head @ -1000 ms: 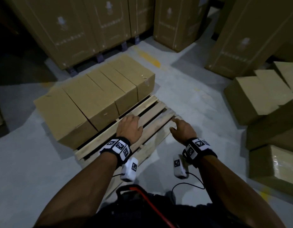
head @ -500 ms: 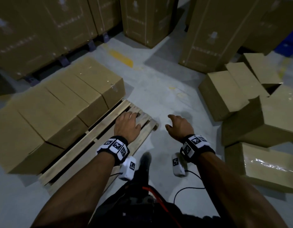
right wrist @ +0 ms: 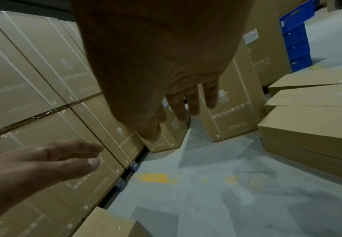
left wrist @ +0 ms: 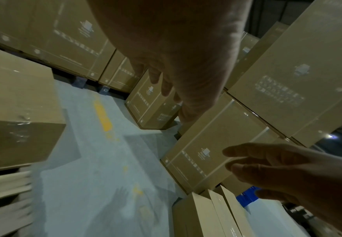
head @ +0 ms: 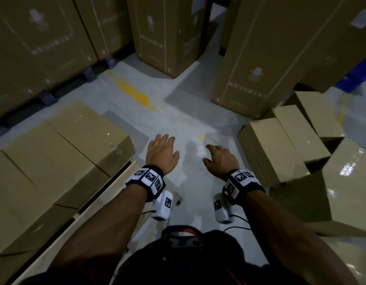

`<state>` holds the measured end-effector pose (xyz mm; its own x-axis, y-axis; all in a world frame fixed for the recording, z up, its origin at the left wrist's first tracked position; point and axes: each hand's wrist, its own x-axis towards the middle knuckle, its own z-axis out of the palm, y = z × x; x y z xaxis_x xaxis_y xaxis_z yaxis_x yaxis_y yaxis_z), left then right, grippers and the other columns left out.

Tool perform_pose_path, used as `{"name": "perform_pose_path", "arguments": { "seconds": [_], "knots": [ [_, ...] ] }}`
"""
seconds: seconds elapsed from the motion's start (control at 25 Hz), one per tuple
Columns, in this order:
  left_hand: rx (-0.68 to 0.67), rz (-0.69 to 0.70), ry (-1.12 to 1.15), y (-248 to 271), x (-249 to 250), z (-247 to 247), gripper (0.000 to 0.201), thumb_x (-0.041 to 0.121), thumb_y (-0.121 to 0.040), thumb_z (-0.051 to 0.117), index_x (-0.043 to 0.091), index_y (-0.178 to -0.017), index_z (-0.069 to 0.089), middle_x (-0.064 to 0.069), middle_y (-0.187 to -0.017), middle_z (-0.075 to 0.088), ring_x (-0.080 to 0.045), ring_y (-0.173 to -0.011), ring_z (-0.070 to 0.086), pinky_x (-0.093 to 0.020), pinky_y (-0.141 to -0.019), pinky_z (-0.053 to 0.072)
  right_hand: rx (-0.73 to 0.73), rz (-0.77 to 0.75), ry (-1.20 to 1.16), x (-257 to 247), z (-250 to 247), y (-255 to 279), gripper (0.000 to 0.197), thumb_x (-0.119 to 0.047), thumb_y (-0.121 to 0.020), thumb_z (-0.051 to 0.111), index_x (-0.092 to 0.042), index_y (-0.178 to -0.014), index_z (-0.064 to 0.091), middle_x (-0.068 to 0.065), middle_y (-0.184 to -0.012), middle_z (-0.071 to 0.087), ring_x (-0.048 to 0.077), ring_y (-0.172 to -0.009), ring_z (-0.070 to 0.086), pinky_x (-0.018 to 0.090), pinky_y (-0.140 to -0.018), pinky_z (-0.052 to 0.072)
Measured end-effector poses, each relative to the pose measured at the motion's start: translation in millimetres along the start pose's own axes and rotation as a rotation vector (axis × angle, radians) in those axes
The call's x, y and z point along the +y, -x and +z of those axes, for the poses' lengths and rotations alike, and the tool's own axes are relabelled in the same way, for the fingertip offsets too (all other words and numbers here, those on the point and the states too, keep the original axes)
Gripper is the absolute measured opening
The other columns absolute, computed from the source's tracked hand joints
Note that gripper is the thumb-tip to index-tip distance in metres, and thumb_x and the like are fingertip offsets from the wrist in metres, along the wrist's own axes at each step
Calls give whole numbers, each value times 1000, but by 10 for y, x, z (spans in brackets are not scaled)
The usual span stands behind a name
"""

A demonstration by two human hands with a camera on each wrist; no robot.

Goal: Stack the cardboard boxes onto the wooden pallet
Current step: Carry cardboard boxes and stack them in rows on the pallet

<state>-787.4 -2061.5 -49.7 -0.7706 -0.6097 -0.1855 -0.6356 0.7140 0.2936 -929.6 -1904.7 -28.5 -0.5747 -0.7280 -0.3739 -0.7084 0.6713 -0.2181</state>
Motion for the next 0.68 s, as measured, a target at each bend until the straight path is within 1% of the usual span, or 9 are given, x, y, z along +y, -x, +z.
{"name": "perform_pose_path", "arguments": {
  "seconds": [0.12, 0.24, 0.32, 0.4, 0.52, 0.6, 0.68],
  "knots": [
    [11, -42, -7, -615, 29, -33, 58, 38, -100, 45, 16, -152, 30, -8, -162, 23, -30, -151, 13, -44, -121, 15, 9, -36, 12, 151, -258, -689, 58, -40, -100, 50, -19, -152, 35, 13, -148, 45, 37, -130, 45, 45, -101, 42],
    [20, -115, -16, -1210, 55, 14, 58, 39, -100, 45, 16, -151, 31, -9, -161, 25, -30, -150, 14, -44, -120, 17, -13, -117, 28, 312, -436, -1463, 58, -40, -100, 49, -19, -152, 34, 13, -149, 44, 37, -132, 44, 45, -103, 42],
    [33, -208, -4, -1670, 83, 35, 58, 39, -100, 45, 16, -151, 32, -9, -161, 26, -30, -150, 16, -45, -120, 18, -64, -188, 43, 408, -606, -2087, 58, -41, -101, 47, -20, -153, 32, 12, -153, 40, 36, -136, 40, 45, -108, 38],
    [45, -304, -1, -2025, 136, 34, 57, 39, -99, 45, 16, -150, 33, -9, -160, 27, -31, -149, 17, -45, -119, 20, -87, -281, 109, 461, -782, -2614, 58, -41, -101, 47, -20, -153, 31, 11, -153, 40, 36, -136, 40, 44, -107, 37],
    [61, -449, 34, -2457, 251, -125, 57, 38, -99, 46, 15, -149, 35, -10, -159, 29, -31, -148, 19, -45, -118, 21, -163, -417, 181, 439, -1186, -3260, 57, -40, -101, 47, -20, -153, 32, 11, -152, 40, 35, -136, 39, 44, -106, 37],
    [97, -508, 29, -2689, 261, -253, 56, 38, -99, 47, 14, -148, 36, -11, -158, 31, -32, -147, 20, -46, -118, 21, -171, -503, 219, 364, -1412, -3635, 57, -40, -101, 48, -19, -152, 32, 12, -152, 40, 36, -136, 39, 47, -107, 38],
    [104, -575, 42, -2875, 216, -350, 56, 39, -99, 47, 14, -149, 36, -11, -158, 31, -32, -147, 21, -46, -118, 22, -170, -570, 231, 239, -1583, -3981, 58, -39, -101, 49, -18, -152, 33, 13, -151, 41, 37, -136, 39, 48, -108, 38]
  ]
}}
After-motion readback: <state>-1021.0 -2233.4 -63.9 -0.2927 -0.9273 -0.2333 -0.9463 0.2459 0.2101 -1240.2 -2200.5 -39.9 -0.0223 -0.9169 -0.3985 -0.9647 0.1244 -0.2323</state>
